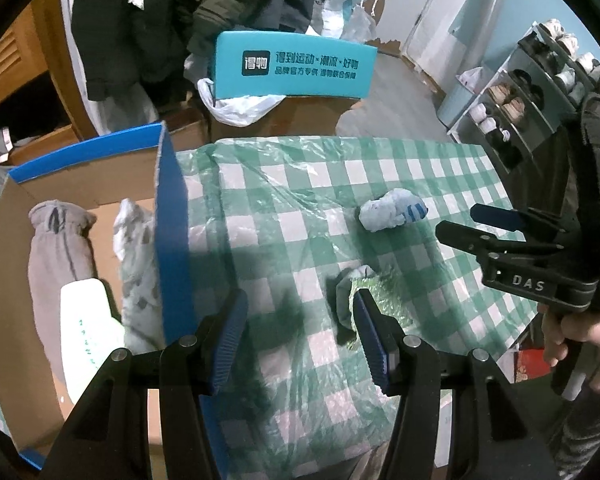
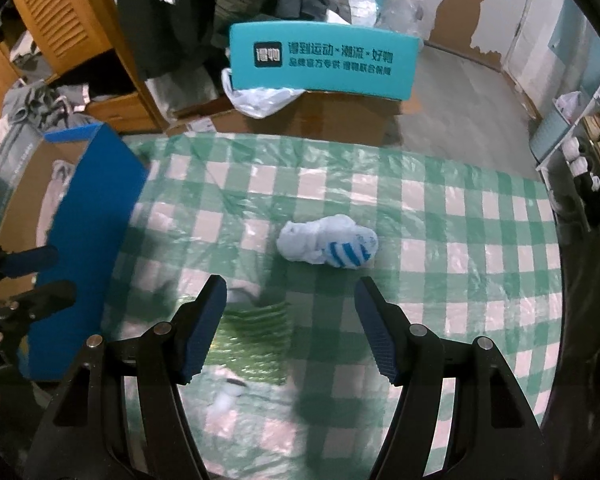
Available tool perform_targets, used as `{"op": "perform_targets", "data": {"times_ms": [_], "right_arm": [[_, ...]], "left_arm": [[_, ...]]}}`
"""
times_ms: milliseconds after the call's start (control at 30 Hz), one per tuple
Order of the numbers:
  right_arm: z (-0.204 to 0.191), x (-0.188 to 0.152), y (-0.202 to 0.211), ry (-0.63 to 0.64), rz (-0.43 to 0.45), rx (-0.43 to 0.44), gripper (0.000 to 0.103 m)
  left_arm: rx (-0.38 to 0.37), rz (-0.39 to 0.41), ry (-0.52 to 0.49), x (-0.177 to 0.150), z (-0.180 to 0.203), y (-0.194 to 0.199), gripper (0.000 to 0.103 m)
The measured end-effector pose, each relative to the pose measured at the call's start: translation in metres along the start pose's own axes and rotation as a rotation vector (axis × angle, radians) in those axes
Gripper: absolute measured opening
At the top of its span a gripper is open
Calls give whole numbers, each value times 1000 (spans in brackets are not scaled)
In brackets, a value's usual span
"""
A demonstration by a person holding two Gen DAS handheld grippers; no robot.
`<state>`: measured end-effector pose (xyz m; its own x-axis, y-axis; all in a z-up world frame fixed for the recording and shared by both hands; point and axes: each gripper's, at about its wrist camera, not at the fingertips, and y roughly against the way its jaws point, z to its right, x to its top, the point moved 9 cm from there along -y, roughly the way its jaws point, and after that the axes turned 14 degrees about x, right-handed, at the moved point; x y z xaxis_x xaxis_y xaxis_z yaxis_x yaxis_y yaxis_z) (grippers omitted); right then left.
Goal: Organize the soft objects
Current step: 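Lower the right tool onto the white-and-blue striped sock and close it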
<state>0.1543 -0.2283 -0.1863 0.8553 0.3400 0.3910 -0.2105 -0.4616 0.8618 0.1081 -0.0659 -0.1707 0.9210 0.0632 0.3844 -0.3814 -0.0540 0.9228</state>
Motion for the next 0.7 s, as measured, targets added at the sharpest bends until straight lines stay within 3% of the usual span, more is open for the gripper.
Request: {"op": "perform_targets", "data": {"times_ms": [700], "right_arm": [[31, 10, -69, 137, -122, -28, 72]], "left_arm": [[-20, -98, 6, 18, 26, -62, 58]]}}
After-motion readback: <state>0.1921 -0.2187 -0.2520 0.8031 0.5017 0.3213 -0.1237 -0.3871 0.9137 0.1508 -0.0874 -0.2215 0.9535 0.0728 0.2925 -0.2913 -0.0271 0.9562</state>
